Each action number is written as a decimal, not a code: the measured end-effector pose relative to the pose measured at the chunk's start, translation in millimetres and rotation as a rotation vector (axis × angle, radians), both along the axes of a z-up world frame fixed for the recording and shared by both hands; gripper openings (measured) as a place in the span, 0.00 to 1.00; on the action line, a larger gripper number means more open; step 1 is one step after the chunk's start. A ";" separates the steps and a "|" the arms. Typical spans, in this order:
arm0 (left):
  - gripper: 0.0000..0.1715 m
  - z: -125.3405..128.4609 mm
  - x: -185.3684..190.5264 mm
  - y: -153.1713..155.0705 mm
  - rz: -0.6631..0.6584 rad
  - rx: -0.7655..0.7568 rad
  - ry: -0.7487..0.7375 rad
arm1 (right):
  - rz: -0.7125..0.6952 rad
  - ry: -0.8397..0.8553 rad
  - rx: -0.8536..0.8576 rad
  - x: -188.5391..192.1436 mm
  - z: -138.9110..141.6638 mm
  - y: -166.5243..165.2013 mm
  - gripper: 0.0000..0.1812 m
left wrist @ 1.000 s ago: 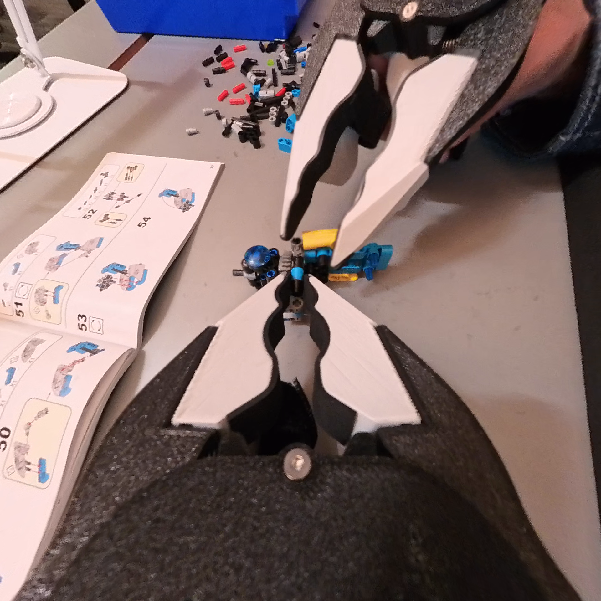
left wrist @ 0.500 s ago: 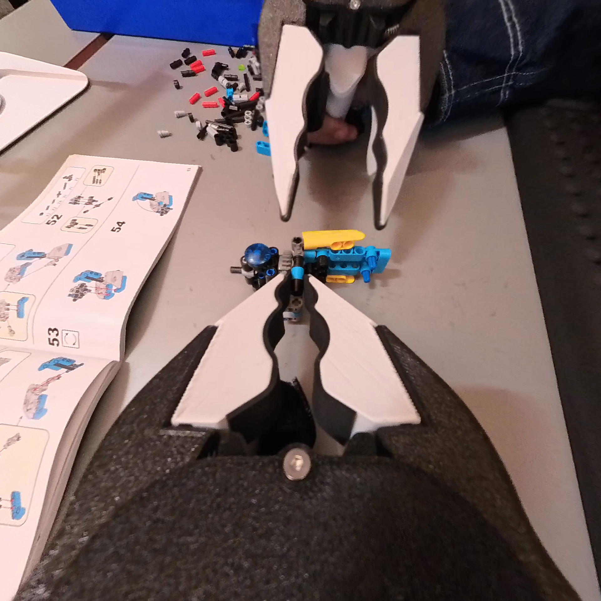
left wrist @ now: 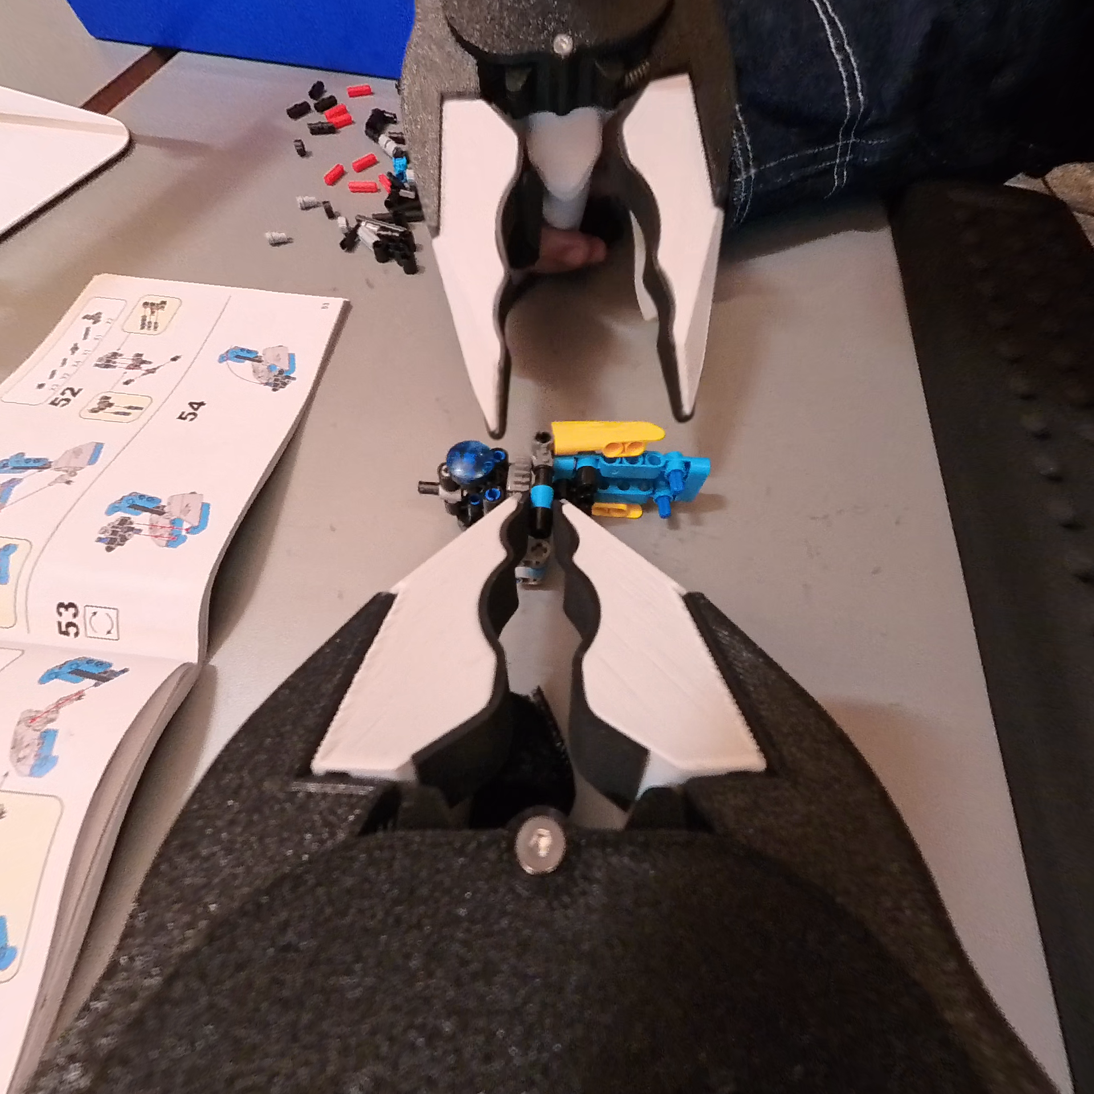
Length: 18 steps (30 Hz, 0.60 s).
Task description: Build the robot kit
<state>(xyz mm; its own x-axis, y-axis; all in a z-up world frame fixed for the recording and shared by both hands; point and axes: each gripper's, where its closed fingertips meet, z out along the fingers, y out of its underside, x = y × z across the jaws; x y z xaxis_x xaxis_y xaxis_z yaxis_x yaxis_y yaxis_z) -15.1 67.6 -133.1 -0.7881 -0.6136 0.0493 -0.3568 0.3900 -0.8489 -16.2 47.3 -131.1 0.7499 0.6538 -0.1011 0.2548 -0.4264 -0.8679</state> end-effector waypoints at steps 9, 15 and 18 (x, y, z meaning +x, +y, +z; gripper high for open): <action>0.04 0.0 0.4 0.0 0.007 0.011 -0.014 | -0.001 -0.045 0.030 -3.9 -0.9 2.8 0.25; 0.04 -0.1 0.2 -0.3 0.006 0.014 -0.016 | -0.013 -0.057 0.046 -4.8 -0.1 2.9 0.25; 0.04 0.0 0.3 -0.4 0.010 0.012 -0.015 | -0.011 -0.051 0.036 -5.1 -0.9 3.1 0.25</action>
